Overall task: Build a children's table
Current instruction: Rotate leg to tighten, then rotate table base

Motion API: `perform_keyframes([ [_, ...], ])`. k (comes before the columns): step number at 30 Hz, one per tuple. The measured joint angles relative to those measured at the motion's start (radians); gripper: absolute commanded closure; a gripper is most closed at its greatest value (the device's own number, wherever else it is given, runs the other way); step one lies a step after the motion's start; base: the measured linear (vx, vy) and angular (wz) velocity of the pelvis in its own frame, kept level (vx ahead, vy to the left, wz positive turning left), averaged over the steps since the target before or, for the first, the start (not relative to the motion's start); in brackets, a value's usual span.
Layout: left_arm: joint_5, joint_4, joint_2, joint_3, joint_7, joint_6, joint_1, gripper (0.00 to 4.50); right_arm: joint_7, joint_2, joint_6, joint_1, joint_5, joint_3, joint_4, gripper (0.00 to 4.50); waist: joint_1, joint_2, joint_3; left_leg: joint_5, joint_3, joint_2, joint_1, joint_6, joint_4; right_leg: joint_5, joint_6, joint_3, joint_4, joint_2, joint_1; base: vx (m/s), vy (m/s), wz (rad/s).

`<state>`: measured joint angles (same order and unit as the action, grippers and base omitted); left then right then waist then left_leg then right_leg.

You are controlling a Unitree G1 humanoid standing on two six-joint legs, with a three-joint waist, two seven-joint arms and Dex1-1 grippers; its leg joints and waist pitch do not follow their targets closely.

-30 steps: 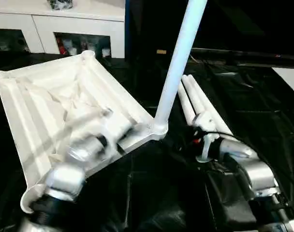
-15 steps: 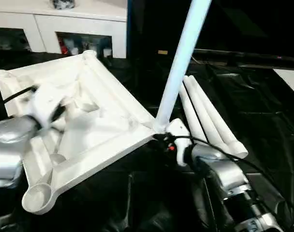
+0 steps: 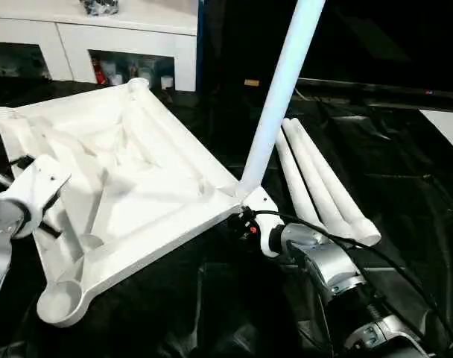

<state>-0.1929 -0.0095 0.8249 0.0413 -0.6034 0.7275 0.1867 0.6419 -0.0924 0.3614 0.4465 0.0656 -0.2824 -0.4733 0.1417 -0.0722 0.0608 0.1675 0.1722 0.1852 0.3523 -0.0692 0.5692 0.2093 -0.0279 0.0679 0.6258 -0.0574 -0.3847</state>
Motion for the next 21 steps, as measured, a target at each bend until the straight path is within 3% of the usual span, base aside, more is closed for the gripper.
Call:
perform_keyframes([
  [5, 0.001, -0.054, 0.067, -0.062, -0.087, 0.042, -0.062, 4.5, -0.015, 0.016, -0.048, 0.038, -0.005, 0.003, -0.079, 3.21, -0.003, 0.0, 0.0, 0.0, 0.0, 0.0, -0.001, 0.0, 0.0, 0.0, -0.001, 0.0, 0.0, 0.0, 0.0, 0.0, 0.0, 0.0],
  [9, 0.025, -0.092, 0.078, -0.068, -0.147, 0.042, -0.079, 4.5, -0.027, 0.028, -0.07, 0.065, -0.012, 0.01, -0.128, 3.44, -0.001, -0.001, 0.001, 0.0, 0.0, 0.0, -0.001, 0.0, 0.0, -0.001, -0.001, 0.0, 0.001, 0.0, 0.0, 0.0, 0.0, 0.0],
  [11, 0.056, -0.129, 0.115, -0.084, -0.205, 0.03, -0.106, 4.5, -0.031, 0.041, -0.093, 0.084, -0.018, 0.02, -0.172, 3.79, -0.001, -0.004, 0.001, 0.0, 0.0, 0.0, -0.002, 0.0, 0.0, 0.0, 0.001, 0.0, 0.001, 0.0, 0.0, 0.0, 0.0, 0.0],
  [15, 0.11, -0.189, 0.15, -0.096, -0.299, -0.012, -0.144, 4.5, -0.042, 0.057, -0.114, 0.114, -0.018, 0.032, -0.226, 3.99, 0.0, -0.009, 0.0, 0.0, 0.0, 0.0, -0.002, 0.0, 0.0, 0.002, 0.003, 0.0, 0.001, 0.0, 0.0, 0.0, 0.0, 0.0],
  [21, 0.219, -0.306, 0.153, -0.115, -0.441, -0.029, -0.182, 4.5, -0.048, 0.074, -0.149, 0.154, -0.022, 0.038, -0.296, 4.47, 0.002, -0.013, -0.002, 0.0, 0.0, 0.0, -0.002, 0.0, 0.0, 0.0, 0.0, -0.001, 0.0, 0.0, 0.0, 0.0, 0.0, 0.0],
])
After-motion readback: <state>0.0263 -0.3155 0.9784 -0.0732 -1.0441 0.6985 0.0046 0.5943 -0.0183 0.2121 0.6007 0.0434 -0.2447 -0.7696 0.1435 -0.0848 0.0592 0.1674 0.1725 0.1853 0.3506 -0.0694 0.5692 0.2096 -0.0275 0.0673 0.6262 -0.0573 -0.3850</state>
